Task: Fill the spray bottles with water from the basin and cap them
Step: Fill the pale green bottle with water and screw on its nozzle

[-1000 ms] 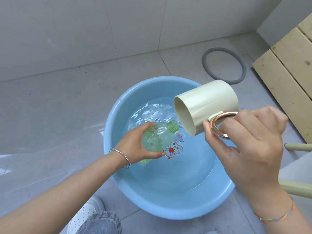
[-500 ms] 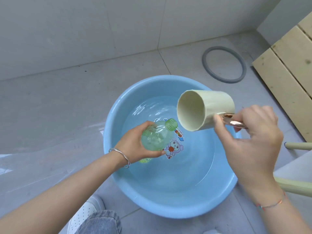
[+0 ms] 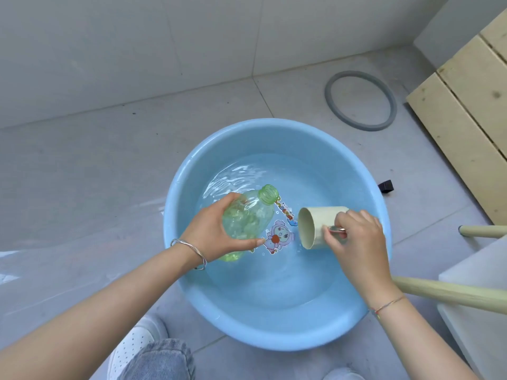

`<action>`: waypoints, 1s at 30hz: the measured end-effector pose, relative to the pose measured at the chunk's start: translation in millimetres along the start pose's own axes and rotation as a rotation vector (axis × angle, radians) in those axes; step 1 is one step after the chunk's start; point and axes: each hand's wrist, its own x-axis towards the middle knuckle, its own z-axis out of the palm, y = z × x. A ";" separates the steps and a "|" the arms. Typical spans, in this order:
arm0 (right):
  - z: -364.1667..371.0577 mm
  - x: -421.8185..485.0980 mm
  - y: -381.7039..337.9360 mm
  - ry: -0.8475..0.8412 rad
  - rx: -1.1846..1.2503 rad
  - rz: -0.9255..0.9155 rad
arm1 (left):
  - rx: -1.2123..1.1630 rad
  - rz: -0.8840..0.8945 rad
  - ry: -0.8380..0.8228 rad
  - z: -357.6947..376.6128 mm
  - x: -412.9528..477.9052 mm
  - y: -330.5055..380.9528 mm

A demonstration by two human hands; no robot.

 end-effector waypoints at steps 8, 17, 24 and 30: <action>17.7 -5.7 -0.9 -0.049 -0.052 -0.028 | -0.001 0.013 0.015 0.7 0.7 -1.2; 0.6 -2.4 0.1 0.117 0.348 0.308 | -0.009 0.014 0.014 1.2 0.6 -2.7; -22.7 5.2 -4.1 0.243 0.818 0.554 | 0.007 0.021 0.014 2.1 1.3 -4.3; -49.4 11.5 -21.5 0.334 0.846 0.462 | 0.050 0.033 0.004 2.4 0.6 -2.5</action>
